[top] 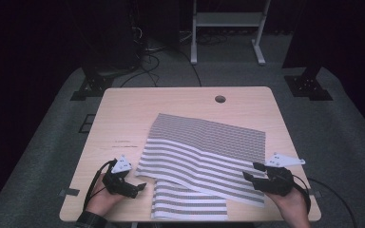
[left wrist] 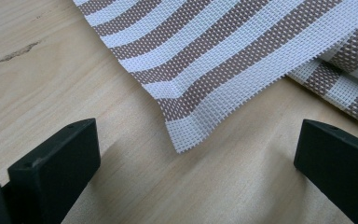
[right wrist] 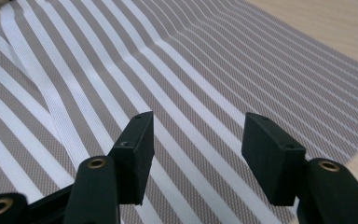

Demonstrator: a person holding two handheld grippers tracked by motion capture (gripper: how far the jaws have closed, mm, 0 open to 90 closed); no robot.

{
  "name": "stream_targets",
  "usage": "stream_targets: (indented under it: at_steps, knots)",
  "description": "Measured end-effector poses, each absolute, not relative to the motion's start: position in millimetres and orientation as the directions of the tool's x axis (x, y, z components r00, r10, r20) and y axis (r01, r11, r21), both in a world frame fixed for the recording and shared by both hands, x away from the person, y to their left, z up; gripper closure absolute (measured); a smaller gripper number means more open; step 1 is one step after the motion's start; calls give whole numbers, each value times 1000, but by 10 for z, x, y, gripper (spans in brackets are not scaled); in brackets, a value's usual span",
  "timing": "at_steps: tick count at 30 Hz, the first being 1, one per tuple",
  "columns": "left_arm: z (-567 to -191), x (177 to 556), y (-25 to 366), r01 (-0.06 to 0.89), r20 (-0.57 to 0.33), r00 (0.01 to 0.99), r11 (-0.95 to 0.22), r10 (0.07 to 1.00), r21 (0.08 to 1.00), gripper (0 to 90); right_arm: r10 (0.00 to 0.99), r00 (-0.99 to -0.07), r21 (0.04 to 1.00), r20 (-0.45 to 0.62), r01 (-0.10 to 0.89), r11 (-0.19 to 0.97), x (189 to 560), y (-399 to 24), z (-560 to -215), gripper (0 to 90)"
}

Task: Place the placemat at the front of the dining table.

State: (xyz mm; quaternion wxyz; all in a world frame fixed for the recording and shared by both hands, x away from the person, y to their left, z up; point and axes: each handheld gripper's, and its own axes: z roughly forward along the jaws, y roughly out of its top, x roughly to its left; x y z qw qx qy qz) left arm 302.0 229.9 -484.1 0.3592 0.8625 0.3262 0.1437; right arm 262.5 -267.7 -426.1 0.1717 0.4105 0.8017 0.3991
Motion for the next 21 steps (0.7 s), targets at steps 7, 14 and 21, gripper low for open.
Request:
stream_targets:
  at_steps: [7, 14, 21]
  knots:
    - [-4841, 3020, 2300, 459, 15, 745, -530, 666, 713, 0, 818, -572, 756, 54, 559, 341, 2443, -2844, -4386, 426]
    - [-4841, 3020, 2299, 460, 15, 745, -529, 667, 713, 0, 833, -551, 718, 52, 600, 352, 2287, -2939, -4529, 425]
    - [-4841, 3020, 2300, 461, 15, 744, -529, 668, 713, 0, 827, -559, 678, 55, 629, 380, 2215, -2916, -4648, 420]
